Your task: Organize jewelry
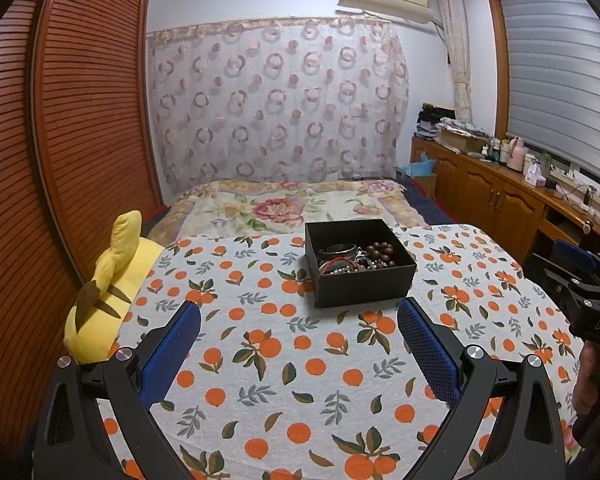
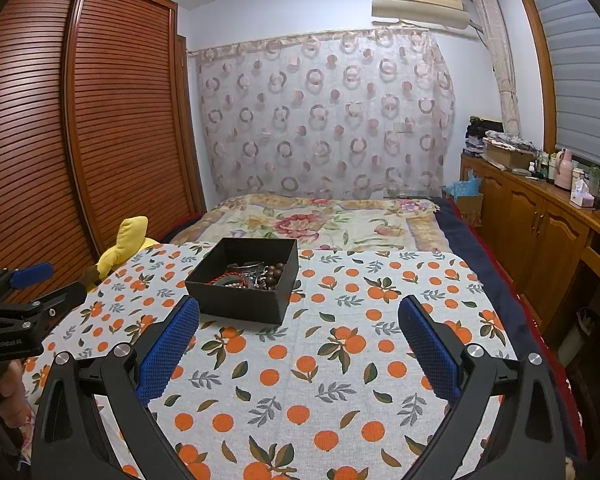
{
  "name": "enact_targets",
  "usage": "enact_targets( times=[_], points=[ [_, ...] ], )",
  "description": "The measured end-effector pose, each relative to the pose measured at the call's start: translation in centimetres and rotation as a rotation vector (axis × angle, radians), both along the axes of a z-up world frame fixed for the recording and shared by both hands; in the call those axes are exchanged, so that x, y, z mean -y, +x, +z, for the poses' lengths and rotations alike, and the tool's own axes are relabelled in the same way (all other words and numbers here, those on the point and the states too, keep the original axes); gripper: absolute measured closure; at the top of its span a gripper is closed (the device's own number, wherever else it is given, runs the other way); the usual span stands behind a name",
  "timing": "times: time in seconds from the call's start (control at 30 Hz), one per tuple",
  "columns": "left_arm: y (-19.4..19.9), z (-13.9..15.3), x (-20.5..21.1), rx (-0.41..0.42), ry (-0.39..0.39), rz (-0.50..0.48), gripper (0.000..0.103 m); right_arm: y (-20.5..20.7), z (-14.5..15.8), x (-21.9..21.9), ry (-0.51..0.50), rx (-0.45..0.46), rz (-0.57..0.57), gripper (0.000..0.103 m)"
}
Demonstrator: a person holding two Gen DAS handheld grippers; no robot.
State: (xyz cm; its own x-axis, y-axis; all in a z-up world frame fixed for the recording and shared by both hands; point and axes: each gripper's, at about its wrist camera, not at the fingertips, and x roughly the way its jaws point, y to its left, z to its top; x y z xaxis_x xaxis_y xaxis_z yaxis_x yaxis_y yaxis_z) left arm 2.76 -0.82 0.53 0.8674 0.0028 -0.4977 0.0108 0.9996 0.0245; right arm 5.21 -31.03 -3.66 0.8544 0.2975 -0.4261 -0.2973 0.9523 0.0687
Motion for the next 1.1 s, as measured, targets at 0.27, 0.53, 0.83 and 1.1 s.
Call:
enact_targets(
  times=[0.27, 0.53, 0.83, 1.1],
  points=[
    [-0.03, 0.03, 0.02, 0.003, -0.001, 0.001, 0.008, 0.00, -0.03, 0.02, 0.001, 0.001, -0.001, 0.003],
    [-0.06, 0.03, 0.04, 0.001, -0.002, 0.001, 0.008, -0.01, -0.07, 0.02, 0.001, 0.002, -0.001, 0.003],
    [-0.08, 0.03, 0.05, 0.003, 0.001, 0.002, 0.008, -0.03, -0.13, 0.03, 0.001, 0.001, 0.000, 0.003],
    [-0.09, 0.02, 0.06, 0.004, -0.002, -0.001, 0.008, -0.08, -0.09, -0.11, 0.002, 0.002, 0.000, 0.003]
  ],
)
